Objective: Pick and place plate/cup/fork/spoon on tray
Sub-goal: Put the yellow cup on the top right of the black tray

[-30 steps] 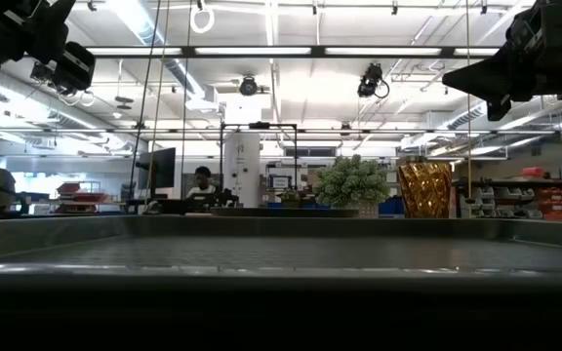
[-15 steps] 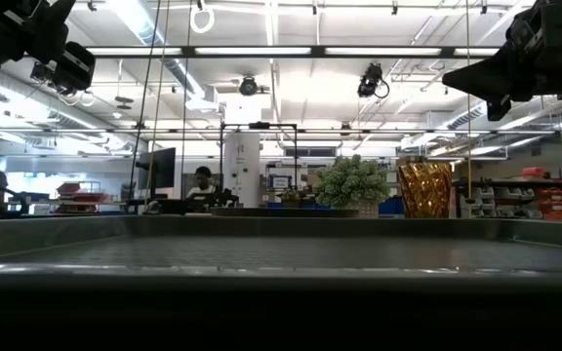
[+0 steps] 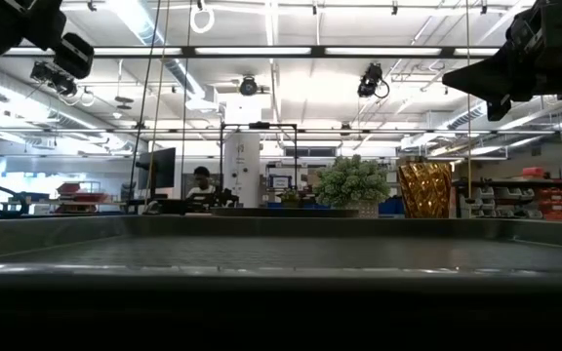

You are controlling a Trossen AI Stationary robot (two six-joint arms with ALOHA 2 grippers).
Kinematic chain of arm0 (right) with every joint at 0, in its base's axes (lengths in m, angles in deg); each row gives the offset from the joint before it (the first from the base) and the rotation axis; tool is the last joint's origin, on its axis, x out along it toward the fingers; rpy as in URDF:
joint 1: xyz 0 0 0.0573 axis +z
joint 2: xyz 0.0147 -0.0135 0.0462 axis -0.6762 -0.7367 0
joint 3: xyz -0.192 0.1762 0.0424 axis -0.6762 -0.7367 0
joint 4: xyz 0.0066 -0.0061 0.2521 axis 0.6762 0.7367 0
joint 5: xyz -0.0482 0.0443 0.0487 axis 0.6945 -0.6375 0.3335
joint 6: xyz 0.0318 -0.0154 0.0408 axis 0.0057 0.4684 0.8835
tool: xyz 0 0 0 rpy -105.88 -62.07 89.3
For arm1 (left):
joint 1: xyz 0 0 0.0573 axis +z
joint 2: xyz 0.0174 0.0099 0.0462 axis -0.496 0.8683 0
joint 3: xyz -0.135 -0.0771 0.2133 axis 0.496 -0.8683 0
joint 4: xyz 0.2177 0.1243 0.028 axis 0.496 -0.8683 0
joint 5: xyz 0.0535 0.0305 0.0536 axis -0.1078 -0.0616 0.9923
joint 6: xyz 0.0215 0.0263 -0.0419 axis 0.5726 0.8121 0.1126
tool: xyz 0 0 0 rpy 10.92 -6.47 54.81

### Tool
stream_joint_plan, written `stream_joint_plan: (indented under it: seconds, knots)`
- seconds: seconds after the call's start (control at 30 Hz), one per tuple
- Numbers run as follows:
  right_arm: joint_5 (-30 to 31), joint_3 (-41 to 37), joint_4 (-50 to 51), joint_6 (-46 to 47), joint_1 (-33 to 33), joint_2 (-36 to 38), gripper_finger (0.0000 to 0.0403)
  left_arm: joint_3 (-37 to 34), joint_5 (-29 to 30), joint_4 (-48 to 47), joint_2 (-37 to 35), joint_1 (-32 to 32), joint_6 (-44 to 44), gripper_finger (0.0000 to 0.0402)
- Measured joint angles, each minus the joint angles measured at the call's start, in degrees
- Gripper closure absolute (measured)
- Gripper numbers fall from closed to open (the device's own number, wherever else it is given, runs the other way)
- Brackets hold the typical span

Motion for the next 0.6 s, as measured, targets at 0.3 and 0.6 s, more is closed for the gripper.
stream_joint_plan:
  seconds: [0.3,0.6]
  knots:
    - [-0.01,0.00,0.00,0.00,0.00,-0.01,0.0394,0.00,-1.77,-0.04,0.02,-0.06,-6.45,0.0296]
    - [-0.02,0.00,0.00,-0.02,0.00,0.00,0.0394,-0.02,-1.73,-1.92,0.02,-0.06,-3.60,0.0296]
